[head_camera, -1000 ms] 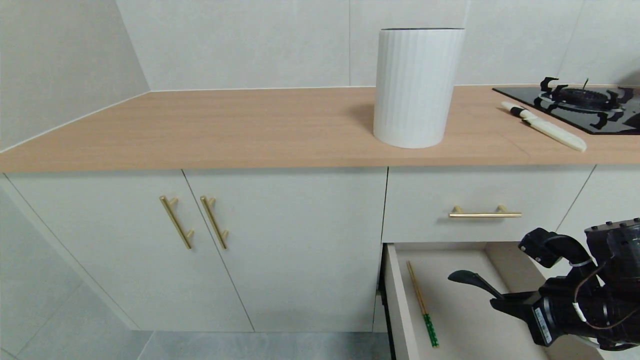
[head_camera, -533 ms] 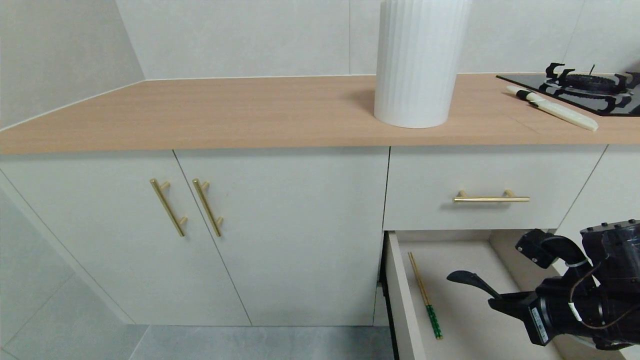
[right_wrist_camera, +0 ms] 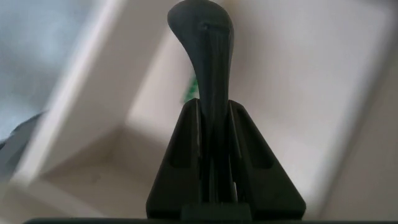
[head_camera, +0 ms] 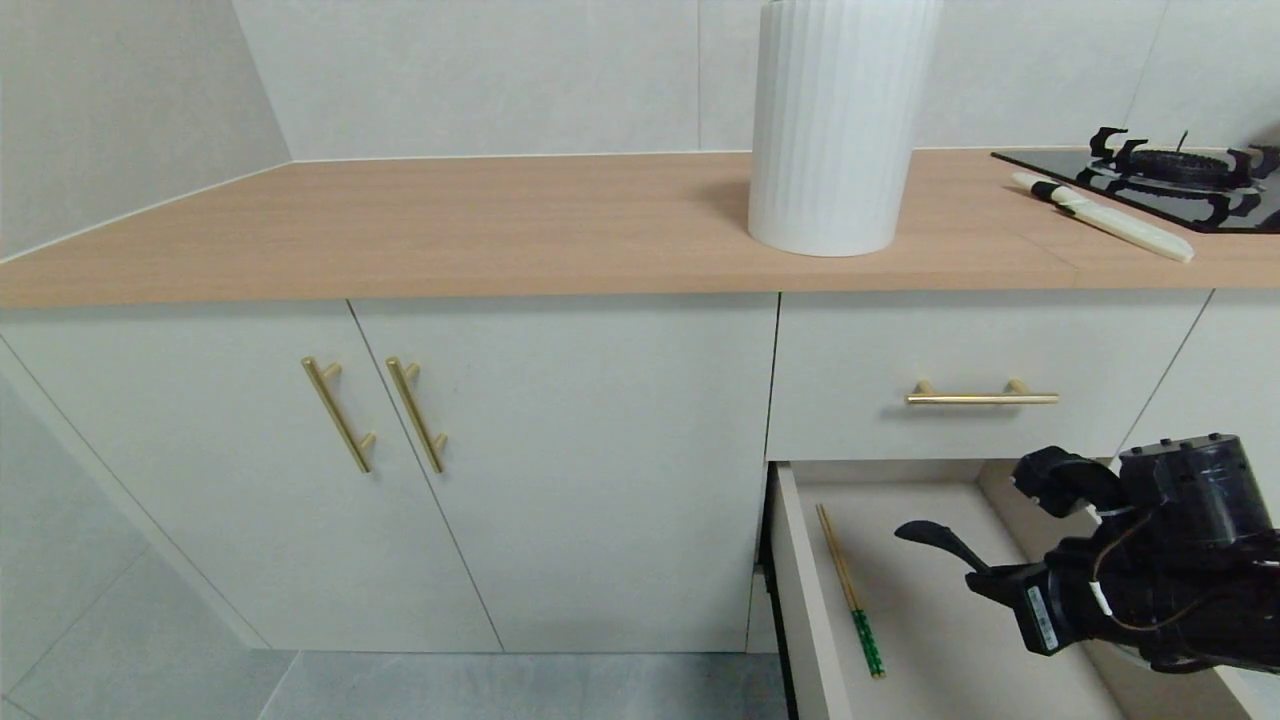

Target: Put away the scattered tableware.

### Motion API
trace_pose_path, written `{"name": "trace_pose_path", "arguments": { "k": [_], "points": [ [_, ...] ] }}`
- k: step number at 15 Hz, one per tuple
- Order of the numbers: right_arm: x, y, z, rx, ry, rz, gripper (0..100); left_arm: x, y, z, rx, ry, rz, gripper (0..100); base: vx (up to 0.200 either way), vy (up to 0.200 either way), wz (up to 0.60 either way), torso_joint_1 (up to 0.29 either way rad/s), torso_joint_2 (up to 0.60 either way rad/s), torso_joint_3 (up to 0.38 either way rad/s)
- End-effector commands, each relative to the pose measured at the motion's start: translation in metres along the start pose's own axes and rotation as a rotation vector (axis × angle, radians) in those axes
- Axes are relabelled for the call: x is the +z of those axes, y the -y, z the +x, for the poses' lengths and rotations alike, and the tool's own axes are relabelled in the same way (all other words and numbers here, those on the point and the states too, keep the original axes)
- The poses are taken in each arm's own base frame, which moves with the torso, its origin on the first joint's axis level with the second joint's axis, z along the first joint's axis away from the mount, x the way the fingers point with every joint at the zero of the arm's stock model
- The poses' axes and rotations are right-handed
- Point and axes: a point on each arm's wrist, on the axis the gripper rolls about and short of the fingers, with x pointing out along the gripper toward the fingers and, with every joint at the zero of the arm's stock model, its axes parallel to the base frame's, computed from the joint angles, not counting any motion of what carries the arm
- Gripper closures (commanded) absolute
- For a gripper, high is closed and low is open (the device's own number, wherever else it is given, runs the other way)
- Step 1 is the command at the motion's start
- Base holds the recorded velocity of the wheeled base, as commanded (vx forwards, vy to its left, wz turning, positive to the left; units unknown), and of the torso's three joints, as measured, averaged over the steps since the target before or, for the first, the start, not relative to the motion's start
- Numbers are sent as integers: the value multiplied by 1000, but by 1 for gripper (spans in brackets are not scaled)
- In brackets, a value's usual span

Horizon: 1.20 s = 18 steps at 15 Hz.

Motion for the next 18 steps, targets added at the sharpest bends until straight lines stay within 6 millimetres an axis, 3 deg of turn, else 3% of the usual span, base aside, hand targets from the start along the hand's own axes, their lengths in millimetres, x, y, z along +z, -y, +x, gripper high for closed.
{"name": "trace_pose_path", "arguments": {
  "k": [1,5,8,18],
  "points": [
    [-1,4,41,-96,-77,108,100,0,0,0,1,-1,0,0,0,0,0,0,0,0],
    [-19,13,104,-291,-107,185,100,0,0,0,1,-1,0,0,0,0,0,0,0,0],
    [-36,22,137,-403,-63,191,100,0,0,0,1,0,0,0,0,0,0,0,0,0],
    [-42,32,151,-428,-17,212,100,0,0,0,1,0,0,0,0,0,0,0,0,0]
  ]
}}
